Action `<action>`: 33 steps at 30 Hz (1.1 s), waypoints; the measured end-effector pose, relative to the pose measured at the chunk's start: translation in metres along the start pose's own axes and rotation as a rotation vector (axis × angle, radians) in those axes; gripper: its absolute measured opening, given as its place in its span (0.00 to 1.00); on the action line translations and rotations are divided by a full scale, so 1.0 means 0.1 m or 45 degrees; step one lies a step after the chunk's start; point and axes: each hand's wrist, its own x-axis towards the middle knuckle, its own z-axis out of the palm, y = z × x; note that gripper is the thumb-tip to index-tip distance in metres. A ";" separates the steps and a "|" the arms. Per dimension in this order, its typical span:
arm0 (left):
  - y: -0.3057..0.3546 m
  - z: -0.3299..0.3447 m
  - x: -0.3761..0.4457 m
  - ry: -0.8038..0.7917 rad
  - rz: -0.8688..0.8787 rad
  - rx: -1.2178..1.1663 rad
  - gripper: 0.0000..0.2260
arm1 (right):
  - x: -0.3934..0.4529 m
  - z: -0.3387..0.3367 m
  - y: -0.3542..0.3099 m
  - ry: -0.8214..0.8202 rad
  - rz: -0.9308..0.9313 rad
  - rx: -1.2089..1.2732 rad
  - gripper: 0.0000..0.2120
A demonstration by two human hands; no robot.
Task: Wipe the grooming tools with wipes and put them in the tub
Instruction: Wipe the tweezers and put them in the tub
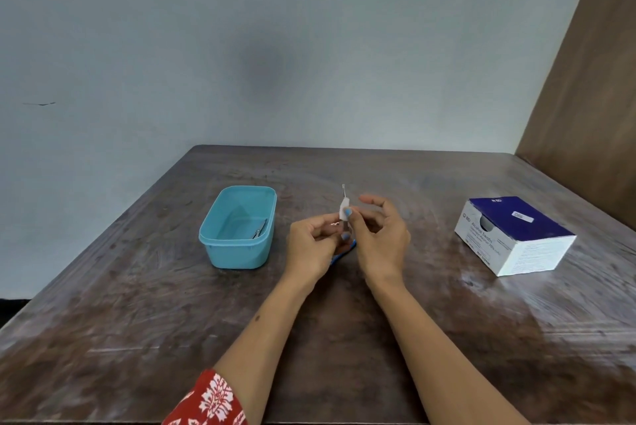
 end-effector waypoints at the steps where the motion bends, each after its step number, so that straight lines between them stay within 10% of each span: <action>1: 0.00 0.01 -0.01 -0.025 -0.009 -0.013 0.15 | 0.00 -0.01 -0.01 0.022 0.006 0.030 0.08; 33: -0.02 -0.02 0.08 0.033 -0.070 -0.215 0.28 | 0.07 -0.04 0.00 -0.172 0.236 0.316 0.19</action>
